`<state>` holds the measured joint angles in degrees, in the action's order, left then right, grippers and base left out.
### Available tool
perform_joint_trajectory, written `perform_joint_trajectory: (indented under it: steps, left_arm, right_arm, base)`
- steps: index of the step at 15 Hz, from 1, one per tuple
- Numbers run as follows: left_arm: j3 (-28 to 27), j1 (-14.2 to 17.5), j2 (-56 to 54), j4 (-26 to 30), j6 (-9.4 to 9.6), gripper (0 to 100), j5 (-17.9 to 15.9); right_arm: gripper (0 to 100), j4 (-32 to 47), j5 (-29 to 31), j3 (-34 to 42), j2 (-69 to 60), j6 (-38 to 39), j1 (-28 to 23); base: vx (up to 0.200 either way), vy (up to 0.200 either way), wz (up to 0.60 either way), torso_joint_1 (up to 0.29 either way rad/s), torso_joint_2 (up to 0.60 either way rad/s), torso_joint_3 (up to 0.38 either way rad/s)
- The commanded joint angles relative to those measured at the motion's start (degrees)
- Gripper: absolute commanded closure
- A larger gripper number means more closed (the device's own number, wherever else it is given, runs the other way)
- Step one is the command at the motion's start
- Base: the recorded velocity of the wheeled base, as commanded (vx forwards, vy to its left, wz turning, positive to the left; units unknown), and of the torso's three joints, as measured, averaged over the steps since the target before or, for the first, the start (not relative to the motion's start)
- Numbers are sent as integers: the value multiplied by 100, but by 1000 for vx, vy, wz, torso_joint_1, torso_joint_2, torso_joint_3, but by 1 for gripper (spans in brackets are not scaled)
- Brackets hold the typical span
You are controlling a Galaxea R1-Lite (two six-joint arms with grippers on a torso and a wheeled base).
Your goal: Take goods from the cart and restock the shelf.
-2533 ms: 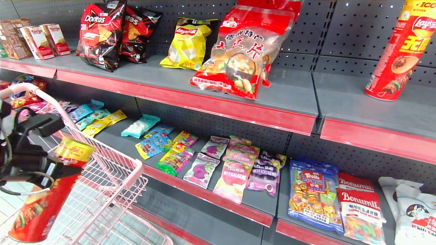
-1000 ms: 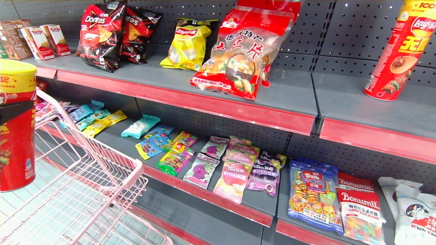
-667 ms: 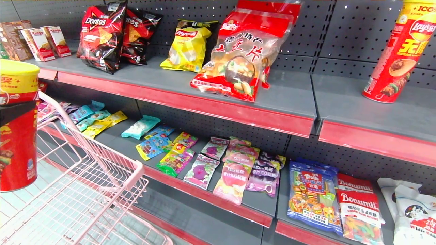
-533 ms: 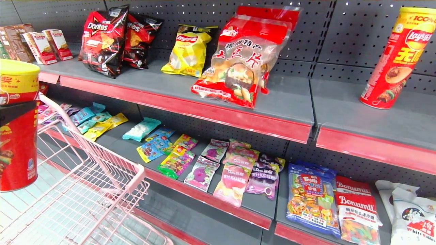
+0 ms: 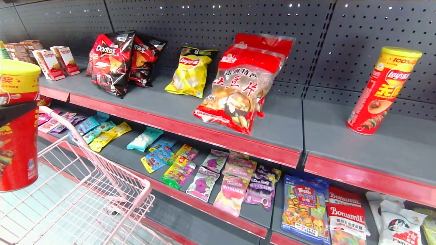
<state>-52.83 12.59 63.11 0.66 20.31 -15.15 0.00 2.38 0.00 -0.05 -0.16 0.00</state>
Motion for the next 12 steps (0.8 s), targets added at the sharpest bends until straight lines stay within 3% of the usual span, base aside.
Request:
perform_joint_trajectory:
  steps: [1, 6, 12]
  left_arm:
    - [10, 6, 17, 4, -1, 100, -5]
    - [19, -73, 35, 4, 8, 100, -5]
    - [10, -90, 35, 4, 8, 100, -14]
  right_arm:
    - [0, 0, 0, 0, 5, -2, 0]
    - [0, 0, -9, 0, 14, -2, 0]
    - [0, 0, 0, 0, 5, -2, 0]
  base:
    - [0, 0, 0, 256, -574, -320]
    - [0, 0, 0, 265, -585, -319]
    - [0, 0, 0, 193, -396, -213]
